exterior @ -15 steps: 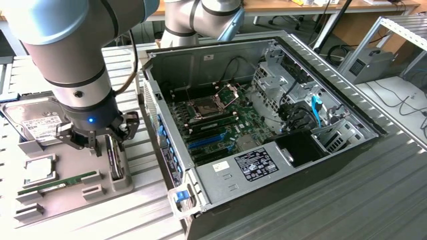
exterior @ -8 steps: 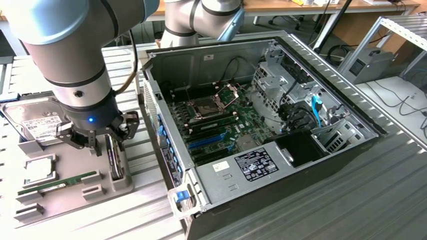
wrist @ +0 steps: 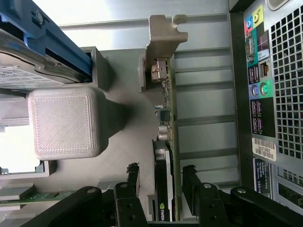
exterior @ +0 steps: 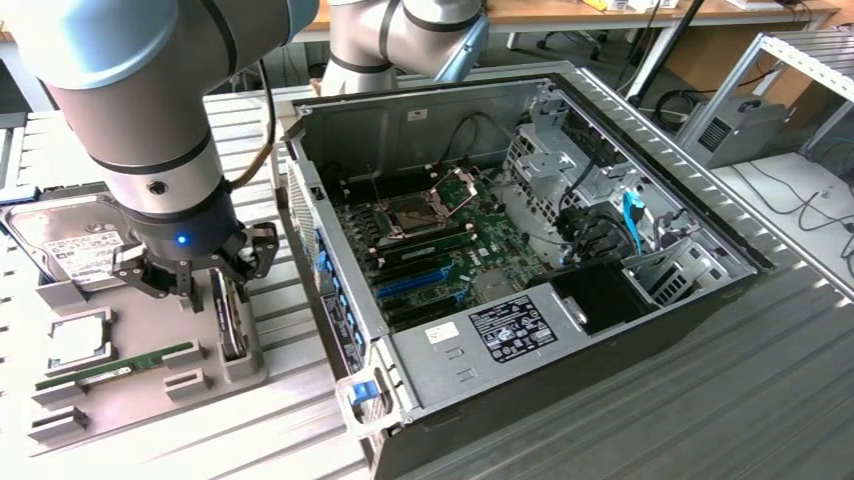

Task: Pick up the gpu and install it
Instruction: 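Pick up the gpu and move the gpu toward the slot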

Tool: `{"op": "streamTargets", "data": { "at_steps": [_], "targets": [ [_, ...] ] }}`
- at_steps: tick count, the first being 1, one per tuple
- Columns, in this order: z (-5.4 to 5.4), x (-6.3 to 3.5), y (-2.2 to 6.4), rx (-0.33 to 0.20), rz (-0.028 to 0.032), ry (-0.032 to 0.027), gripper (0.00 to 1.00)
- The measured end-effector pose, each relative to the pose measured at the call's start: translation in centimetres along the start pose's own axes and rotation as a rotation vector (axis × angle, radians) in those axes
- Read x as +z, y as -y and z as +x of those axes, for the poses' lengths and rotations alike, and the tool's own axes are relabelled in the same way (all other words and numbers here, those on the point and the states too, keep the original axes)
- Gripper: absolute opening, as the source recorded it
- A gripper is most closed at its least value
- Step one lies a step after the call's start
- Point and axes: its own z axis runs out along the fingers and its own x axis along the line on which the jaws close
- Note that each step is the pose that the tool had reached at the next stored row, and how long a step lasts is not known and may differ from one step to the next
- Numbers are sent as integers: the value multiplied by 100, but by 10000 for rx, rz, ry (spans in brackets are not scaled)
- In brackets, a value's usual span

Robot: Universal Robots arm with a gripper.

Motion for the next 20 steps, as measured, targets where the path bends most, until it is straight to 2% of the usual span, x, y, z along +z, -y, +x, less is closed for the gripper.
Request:
{"op": "streamTargets", "data": {
  "at_steps": [5, 7, 20],
  "targets": [
    [0, 0, 0, -1, 0, 0, 50],
    [-1, 0, 0, -1, 0, 0, 35],
    [-23, 0, 22, -1, 0, 0, 35]
  ]
}}
